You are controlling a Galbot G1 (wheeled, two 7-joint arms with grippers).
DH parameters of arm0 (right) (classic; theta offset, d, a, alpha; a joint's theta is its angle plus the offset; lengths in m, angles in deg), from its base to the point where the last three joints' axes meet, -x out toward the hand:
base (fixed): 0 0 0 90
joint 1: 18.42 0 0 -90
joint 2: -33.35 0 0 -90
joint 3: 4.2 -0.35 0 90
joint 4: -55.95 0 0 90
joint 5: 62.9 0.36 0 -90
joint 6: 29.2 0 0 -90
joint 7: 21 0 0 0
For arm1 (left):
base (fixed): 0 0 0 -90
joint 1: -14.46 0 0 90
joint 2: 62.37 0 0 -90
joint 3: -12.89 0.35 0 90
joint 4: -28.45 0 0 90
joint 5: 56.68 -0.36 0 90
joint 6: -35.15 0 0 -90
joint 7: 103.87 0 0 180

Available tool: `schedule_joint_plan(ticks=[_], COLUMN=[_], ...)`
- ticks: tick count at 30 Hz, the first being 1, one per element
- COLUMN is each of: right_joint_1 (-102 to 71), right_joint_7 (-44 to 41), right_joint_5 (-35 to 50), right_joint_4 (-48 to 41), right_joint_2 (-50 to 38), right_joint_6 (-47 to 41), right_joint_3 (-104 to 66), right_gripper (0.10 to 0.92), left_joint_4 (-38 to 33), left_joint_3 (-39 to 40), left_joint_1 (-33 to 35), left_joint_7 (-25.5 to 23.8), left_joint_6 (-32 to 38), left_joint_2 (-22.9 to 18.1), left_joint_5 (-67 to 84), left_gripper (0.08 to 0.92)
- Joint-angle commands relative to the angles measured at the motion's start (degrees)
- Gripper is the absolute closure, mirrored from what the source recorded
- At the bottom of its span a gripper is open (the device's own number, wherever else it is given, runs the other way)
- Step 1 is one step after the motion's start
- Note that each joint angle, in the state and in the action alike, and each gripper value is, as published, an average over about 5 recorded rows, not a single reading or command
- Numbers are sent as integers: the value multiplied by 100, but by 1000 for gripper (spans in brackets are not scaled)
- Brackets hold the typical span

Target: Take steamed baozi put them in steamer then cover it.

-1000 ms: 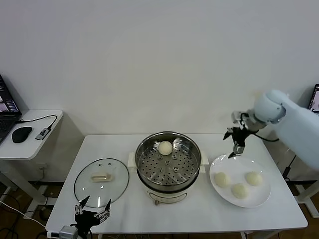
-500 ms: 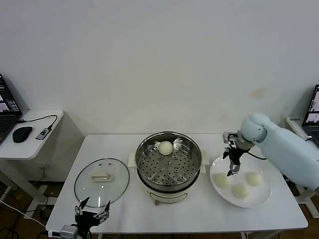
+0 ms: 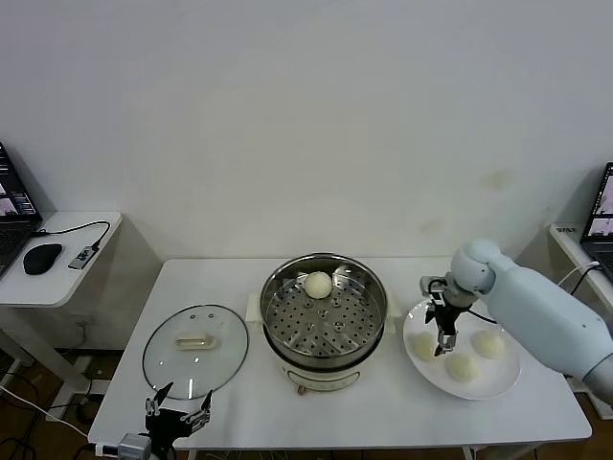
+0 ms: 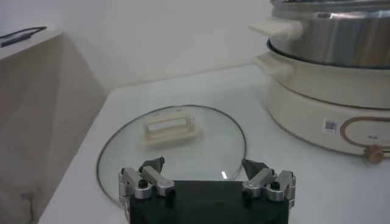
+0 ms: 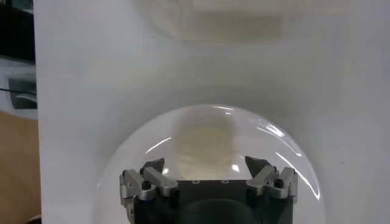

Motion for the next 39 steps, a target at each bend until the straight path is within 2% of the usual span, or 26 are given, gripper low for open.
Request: schedule_joint_plan(ticks=[1, 24, 35, 39], right_joint_1=[-91, -451, -478, -414], right_joint_7=[27, 217, 314, 320], right_joint_5=[-172, -248, -121, 27], right_joint_4=[-116, -183, -197, -97], right_joint_2=[76, 160, 120, 5], right_joint_6=[57, 70, 35, 7], right_joint_3=[-41, -380, -487, -536], right_gripper=[203, 215, 442, 448], left_joint_4=[28, 9, 1, -2], left_joint_3=[8, 33, 49, 64], left_joint_1=[3, 25, 32, 13], left_joint_7=[5, 7, 17, 16], left_joint_6=[3, 17, 21, 20], left_joint_2=[3, -37, -56, -56], left_joint_5=[-8, -19, -22, -26], left_gripper=[177, 177, 177, 177])
